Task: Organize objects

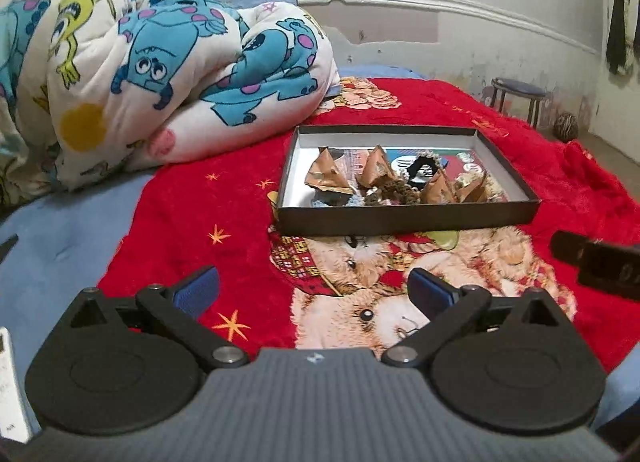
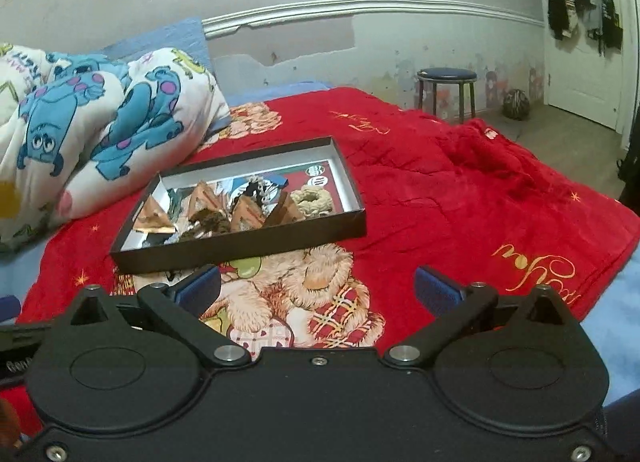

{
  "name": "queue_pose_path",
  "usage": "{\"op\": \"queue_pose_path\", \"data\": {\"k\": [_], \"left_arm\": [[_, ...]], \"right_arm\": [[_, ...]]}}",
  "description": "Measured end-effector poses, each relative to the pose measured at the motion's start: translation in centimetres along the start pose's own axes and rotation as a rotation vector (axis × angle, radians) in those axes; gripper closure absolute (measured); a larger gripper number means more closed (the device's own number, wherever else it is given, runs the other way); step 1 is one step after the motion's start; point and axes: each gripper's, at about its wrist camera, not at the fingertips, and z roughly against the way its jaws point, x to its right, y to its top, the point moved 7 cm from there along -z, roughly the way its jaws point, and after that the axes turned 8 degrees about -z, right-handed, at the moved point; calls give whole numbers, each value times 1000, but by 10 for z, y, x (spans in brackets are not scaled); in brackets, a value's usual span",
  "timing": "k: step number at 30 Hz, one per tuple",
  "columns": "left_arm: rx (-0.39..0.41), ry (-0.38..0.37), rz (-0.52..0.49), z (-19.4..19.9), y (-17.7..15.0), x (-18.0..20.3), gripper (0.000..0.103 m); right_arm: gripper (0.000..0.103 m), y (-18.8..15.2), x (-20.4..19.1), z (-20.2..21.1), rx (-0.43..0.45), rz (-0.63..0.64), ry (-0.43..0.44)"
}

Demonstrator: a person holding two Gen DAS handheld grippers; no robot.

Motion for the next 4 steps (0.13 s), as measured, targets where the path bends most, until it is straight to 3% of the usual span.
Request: {"op": "queue_pose_path", "data": {"k": [4], "left_arm": [[18, -68, 43, 18, 2, -4, 0]], "right_arm": [[0, 5, -7, 3, 12, -3, 19]]}}
